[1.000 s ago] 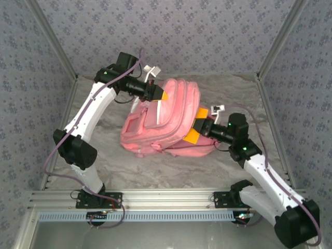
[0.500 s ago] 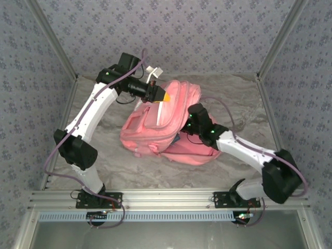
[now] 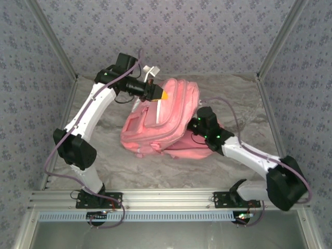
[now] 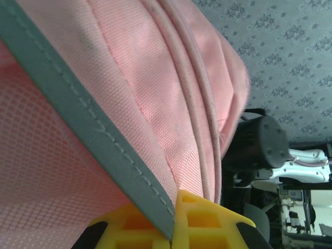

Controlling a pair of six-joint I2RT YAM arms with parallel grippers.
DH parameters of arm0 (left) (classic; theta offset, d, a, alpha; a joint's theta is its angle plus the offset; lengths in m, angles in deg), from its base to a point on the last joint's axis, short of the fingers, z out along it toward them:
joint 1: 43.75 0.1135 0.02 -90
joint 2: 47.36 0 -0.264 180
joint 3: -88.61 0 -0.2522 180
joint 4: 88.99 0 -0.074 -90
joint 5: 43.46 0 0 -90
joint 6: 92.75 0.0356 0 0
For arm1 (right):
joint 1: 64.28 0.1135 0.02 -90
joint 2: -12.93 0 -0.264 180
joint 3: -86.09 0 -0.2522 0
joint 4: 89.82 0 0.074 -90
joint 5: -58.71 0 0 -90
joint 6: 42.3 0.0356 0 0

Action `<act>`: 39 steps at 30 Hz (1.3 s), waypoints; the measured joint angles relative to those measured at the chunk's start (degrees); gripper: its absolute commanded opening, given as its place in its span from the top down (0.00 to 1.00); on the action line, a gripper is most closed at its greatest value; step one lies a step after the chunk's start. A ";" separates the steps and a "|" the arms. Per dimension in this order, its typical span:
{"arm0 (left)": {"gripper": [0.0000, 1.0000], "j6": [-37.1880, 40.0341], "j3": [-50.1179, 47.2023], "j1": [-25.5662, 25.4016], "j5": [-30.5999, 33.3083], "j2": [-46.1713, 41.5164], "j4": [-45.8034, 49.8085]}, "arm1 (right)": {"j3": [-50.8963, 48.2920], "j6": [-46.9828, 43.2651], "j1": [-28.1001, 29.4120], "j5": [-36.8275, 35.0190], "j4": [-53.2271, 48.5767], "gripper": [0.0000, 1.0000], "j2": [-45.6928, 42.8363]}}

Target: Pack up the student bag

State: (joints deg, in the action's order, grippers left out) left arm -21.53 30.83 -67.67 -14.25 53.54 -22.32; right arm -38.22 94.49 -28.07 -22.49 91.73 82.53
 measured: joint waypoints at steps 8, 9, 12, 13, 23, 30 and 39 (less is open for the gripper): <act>1.00 -1.49 -1.70 0.68 0.00 -0.39 -0.61 | -6.38 -8.55 -0.87 -6.51 -11.85 0.16 -16.37; 1.00 -1.49 -1.70 0.61 0.55 -0.39 -0.57 | -7.10 -9.25 -0.98 -8.11 -14.01 0.16 -18.60; 1.00 -1.27 -1.36 -0.04 4.02 -0.22 -0.39 | -9.60 -11.19 -1.49 -12.20 -19.74 0.16 -26.56; 1.00 -1.20 -1.09 -0.48 5.09 0.00 -0.33 | -10.14 -11.50 -1.55 -13.77 -20.98 0.17 -28.85; 1.00 -4.11 -1.03 -6.47 14.16 5.42 -4.70 | -16.24 -15.26 -1.05 -19.98 -30.51 0.35 -46.27; 0.86 -7.50 -1.03 -8.15 17.29 10.54 -9.60 | -18.10 -19.58 4.26 -15.32 -29.79 0.39 -40.68; 0.60 -9.79 -4.90 -9.20 23.65 10.67 -11.54 | -24.24 -24.28 20.41 -12.37 -16.52 0.55 -26.34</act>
State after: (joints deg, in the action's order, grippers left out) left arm -31.32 25.94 -76.87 9.40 64.21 -33.86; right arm -62.46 70.20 -7.66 -34.86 75.20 56.19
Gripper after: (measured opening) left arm 0.375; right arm 0.520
